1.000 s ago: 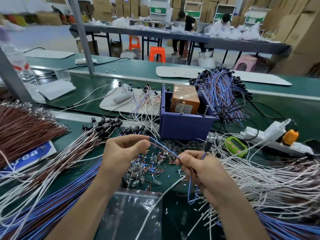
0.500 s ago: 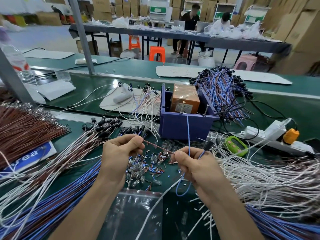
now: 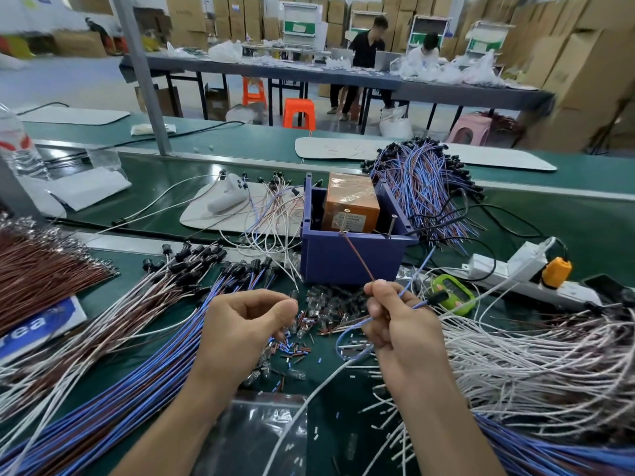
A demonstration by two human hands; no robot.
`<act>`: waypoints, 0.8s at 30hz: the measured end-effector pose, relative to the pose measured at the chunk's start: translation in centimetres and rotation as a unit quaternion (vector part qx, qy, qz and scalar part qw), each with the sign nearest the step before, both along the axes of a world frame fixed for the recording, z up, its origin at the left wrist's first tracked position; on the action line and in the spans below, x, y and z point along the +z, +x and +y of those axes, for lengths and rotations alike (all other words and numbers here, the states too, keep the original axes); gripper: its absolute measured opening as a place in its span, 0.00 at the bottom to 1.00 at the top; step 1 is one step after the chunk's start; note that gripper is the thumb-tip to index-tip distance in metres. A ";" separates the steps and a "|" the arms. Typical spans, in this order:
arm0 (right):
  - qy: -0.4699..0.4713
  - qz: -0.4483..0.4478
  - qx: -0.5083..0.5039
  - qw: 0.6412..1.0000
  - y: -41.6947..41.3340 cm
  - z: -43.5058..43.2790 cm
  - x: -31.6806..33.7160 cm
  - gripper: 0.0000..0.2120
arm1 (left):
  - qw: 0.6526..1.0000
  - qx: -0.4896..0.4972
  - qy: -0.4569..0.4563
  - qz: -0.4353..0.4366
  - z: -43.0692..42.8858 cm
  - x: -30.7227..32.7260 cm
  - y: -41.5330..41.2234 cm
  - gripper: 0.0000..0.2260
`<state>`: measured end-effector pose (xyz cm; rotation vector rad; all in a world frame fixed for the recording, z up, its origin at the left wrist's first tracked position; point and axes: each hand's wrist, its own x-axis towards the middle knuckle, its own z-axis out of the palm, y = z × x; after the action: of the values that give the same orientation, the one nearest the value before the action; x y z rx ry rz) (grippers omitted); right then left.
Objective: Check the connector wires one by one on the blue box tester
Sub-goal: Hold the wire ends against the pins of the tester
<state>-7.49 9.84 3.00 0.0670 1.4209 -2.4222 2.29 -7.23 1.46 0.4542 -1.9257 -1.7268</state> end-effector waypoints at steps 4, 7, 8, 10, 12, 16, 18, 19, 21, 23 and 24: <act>0.001 0.005 0.009 1.000 0.3 -0.1 0.1 0.10 | 1.000 -0.006 -0.011 0.007 0.3 0.0 0.0 0.07; 0.032 0.037 0.035 0.998 0.7 -0.3 0.0 0.13 | 0.999 -0.018 0.028 0.005 1.6 0.3 -1.1 0.09; 0.048 0.048 0.051 0.996 0.9 -0.5 -0.1 0.14 | 0.999 -0.033 0.038 -0.004 2.3 0.4 -1.8 0.09; 0.076 0.056 0.085 0.992 1.1 -0.7 -0.2 0.17 | 0.996 -0.063 0.062 -0.017 3.8 0.6 -3.3 0.08; 0.100 0.050 0.106 0.988 1.2 -0.5 -0.2 0.17 | 0.993 -0.064 0.094 -0.016 5.0 0.6 -4.6 0.06; 0.127 0.033 0.071 0.989 0.4 0.3 -0.2 0.16 | 0.986 -0.050 0.159 -0.017 6.3 -0.1 -6.3 0.07; 0.051 -0.005 0.039 0.998 0.2 0.3 -0.1 0.10 | 0.987 -0.028 0.158 -0.024 6.6 -0.5 -6.8 0.10; 0.012 -0.018 0.031 0.999 0.2 0.3 -0.1 0.10 | 0.987 -0.024 0.154 -0.023 6.6 -0.6 -6.8 0.11; 0.006 0.015 0.029 0.999 0.3 0.2 -0.3 0.12 | 0.989 -0.042 0.140 -0.004 6.6 -0.7 -6.7 0.13; 0.039 0.059 0.029 0.997 0.5 -0.1 -0.6 0.14 | 0.993 -0.061 0.099 0.021 6.4 -0.6 -6.7 0.18; 0.047 0.072 0.028 0.996 0.6 -0.3 -0.7 0.15 | 0.996 -0.057 0.068 0.027 6.4 -0.6 -6.7 0.20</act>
<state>-6.85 9.51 2.30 -0.1255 1.5769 -2.3549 -4.40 -0.85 0.90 0.3492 -1.8360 -1.9309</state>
